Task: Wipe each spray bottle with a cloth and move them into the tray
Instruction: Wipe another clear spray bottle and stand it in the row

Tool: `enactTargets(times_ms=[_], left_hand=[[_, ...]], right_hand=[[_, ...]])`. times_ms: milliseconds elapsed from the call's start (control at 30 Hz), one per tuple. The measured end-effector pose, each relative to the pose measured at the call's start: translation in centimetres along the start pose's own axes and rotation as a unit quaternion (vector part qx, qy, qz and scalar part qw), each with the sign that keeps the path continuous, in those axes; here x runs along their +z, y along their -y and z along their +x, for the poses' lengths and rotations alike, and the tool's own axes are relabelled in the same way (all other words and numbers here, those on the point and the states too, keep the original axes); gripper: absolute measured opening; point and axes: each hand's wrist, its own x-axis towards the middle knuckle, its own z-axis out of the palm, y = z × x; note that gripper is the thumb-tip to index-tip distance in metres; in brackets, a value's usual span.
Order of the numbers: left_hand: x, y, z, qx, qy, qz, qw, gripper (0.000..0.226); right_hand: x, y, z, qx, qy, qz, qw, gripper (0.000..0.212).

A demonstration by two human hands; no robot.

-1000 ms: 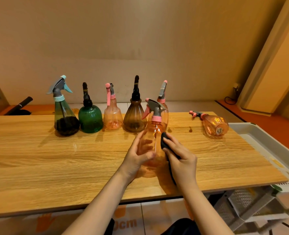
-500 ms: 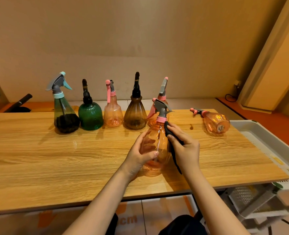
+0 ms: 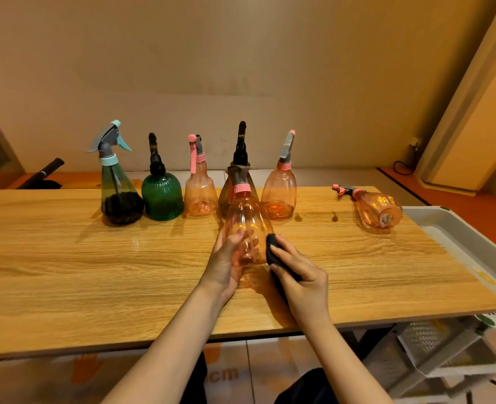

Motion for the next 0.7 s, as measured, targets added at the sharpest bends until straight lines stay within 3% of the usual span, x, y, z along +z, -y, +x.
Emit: enactTargets(times_ms=[133, 267, 600, 700], left_hand=[[0.53, -0.36, -0.27, -0.012, 0.004, -0.009, 1.000, 0.116], [0.70, -0.42, -0.26, -0.008, 0.021, 0.012, 1.000, 0.123], [0.43, -0.32, -0.33, -0.013, 0.021, 0.023, 0.999, 0.102], [0.41, -0.17, -0.36, -0.009, 0.028, 0.030, 0.999, 0.082]], right_hand=[[0.03, 0.04, 0.04, -0.008, -0.007, 0.000, 1.000, 0.052], [-0.11, 0.04, -0.28, -0.014, -0.023, -0.017, 0.999, 0.038], [-0.17, 0.16, -0.25, -0.007, -0.016, -0.034, 0.999, 0.036], [-0.27, 0.19, -0.16, 0.017, -0.029, -0.013, 0.999, 0.034]])
